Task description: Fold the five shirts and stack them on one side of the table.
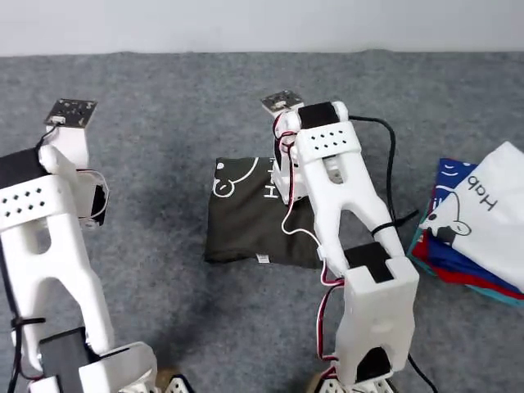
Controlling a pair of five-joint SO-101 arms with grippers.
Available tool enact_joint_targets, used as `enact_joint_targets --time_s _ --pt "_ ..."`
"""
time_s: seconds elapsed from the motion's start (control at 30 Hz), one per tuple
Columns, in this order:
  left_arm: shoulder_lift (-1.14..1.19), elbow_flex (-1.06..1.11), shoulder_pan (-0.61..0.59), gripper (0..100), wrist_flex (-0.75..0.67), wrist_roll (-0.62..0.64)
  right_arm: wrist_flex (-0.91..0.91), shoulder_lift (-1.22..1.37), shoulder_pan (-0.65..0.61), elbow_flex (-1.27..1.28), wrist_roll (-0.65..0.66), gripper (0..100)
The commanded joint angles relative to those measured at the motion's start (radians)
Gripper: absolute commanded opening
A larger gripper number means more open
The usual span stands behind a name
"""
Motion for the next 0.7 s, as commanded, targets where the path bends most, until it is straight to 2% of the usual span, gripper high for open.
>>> enact_joint_targets --time_s 0.0,0.33,0.4,0.6,0.67 --pt "-0.048 -0.044 -0.006 1 0.026 -0.006 -0.05 0.01 0.018 -0.032 -0.043 30.6" --pt "-0.041 -0.042 -0.006 1 0.026 -0.006 -0.145 0.217 0.073 -0.034 -0.092 29.5" --pt "-0.04 -0.042 -0.006 1 0.026 -0.006 -0.145 0.251 0.061 -0.038 -0.087 25.1" --pt "-0.041 -0.042 -0.006 1 0.026 -0.006 -0.136 0.294 0.031 -0.038 0.006 2.1" --pt "-0.046 -0.042 -0.006 1 0.026 -0.006 -0.12 0.285 0.038 -0.038 0.018 1.0"
